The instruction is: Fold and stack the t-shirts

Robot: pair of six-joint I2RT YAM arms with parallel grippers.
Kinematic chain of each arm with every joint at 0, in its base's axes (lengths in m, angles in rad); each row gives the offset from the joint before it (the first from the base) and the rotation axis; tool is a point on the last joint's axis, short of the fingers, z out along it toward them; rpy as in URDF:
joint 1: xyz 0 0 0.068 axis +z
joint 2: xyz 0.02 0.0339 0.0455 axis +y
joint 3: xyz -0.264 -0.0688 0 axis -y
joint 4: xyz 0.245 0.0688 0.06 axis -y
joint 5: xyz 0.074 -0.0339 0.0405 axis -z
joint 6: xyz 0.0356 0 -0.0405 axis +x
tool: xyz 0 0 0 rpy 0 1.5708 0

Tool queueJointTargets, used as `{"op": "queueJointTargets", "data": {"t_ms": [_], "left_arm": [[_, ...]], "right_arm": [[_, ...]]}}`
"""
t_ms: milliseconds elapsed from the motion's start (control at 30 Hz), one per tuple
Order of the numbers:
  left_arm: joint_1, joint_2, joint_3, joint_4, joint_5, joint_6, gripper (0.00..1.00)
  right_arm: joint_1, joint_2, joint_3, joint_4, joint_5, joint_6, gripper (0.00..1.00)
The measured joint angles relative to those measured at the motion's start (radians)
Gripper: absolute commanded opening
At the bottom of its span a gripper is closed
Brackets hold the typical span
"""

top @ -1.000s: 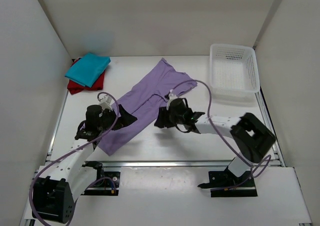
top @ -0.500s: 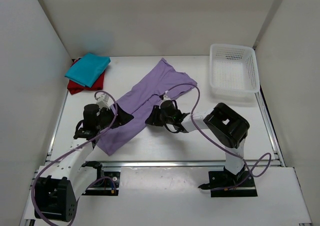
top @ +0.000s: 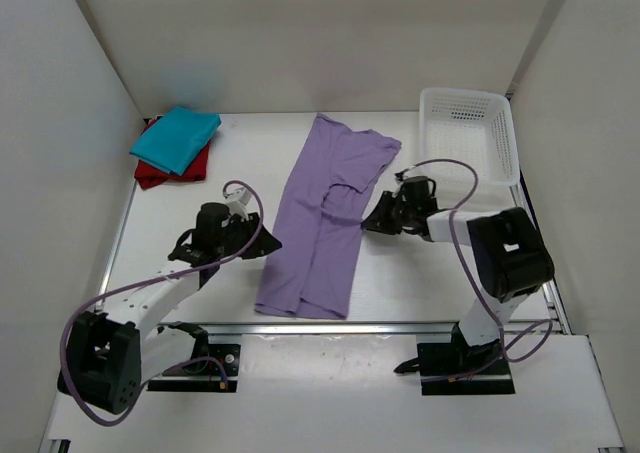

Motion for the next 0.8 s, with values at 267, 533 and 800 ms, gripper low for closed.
{"op": "queueJointTargets", "data": {"t_ms": [267, 533, 800], "left_arm": [[-0.175, 0.002, 0.005, -0.104, -0.193, 0.066, 0.56], [-0.319, -0.129, -0.131, -0.241, -0.329, 0.023, 0.99], [-0.293, -0.212, -0.167, -0.262, -0.340, -0.021, 0.63]], "right_arm": [[-0.076, -0.401, -0.189, -0.187, -0.021, -0.121, 0.43], [0.307, -0.782, -0.479, -0.273, 0.061, 0.015, 0.45], [0.412, -0.800, -0.558, -0.258, 0.094, 0.164, 0.42]]}}
